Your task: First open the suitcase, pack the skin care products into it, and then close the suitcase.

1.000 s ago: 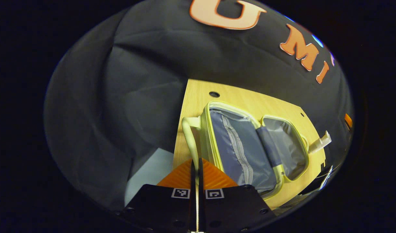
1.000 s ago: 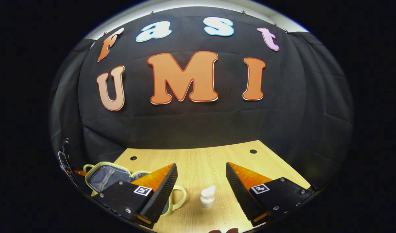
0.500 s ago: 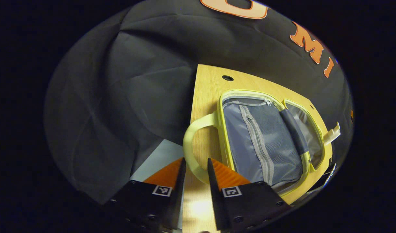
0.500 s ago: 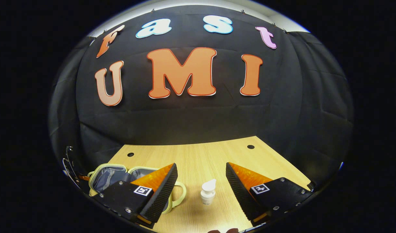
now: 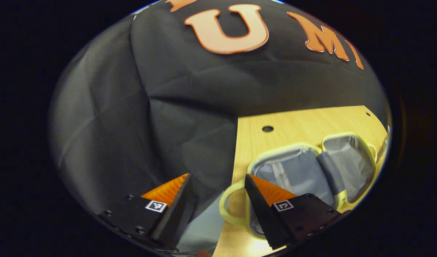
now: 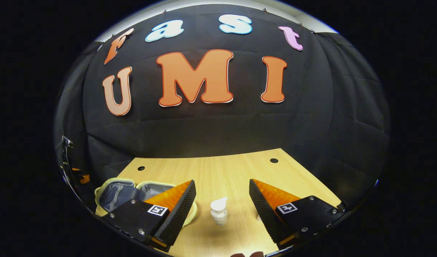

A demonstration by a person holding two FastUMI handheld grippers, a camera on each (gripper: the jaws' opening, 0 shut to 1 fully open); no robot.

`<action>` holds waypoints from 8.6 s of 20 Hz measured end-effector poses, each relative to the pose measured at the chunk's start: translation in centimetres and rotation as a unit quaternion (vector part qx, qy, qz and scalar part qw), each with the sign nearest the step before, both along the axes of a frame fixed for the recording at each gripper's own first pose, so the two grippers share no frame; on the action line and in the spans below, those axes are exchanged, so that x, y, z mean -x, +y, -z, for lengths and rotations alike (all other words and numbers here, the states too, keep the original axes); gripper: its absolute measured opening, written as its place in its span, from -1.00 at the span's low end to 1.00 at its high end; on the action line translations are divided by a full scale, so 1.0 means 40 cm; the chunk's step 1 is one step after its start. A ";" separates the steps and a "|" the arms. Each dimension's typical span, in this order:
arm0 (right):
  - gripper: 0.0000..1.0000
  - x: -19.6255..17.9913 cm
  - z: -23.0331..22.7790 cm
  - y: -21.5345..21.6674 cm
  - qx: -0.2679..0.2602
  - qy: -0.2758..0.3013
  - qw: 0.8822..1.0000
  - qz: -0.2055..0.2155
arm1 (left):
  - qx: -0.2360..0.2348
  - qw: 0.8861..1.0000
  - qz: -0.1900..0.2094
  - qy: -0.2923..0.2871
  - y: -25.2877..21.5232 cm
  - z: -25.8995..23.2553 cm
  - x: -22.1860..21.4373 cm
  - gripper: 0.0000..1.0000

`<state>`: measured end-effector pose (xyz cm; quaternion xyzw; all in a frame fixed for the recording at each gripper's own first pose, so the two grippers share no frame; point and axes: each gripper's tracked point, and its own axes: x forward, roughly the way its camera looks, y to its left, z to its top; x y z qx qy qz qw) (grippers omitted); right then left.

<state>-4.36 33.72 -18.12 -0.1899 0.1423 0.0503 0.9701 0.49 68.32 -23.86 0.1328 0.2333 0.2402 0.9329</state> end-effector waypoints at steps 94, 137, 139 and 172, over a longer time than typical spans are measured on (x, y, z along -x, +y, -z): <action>-0.19 -0.193 0.425 -0.456 0.065 0.193 0.979 0.004 | 0.110 0.984 0.139 0.004 -1.059 0.109 -0.015 0.19; -0.20 -0.002 0.262 -0.198 -0.057 0.217 0.974 0.037 | 0.177 0.909 0.178 0.333 -0.837 0.390 -0.228 0.92; -0.20 -0.004 0.246 -0.157 -0.052 0.218 0.974 0.020 | 0.159 0.922 0.191 0.297 -0.842 0.328 -0.225 0.92; -0.08 0.052 0.776 0.310 0.083 0.554 0.828 -0.015 | 0.094 0.995 0.034 -0.007 -0.435 -0.217 0.172 0.89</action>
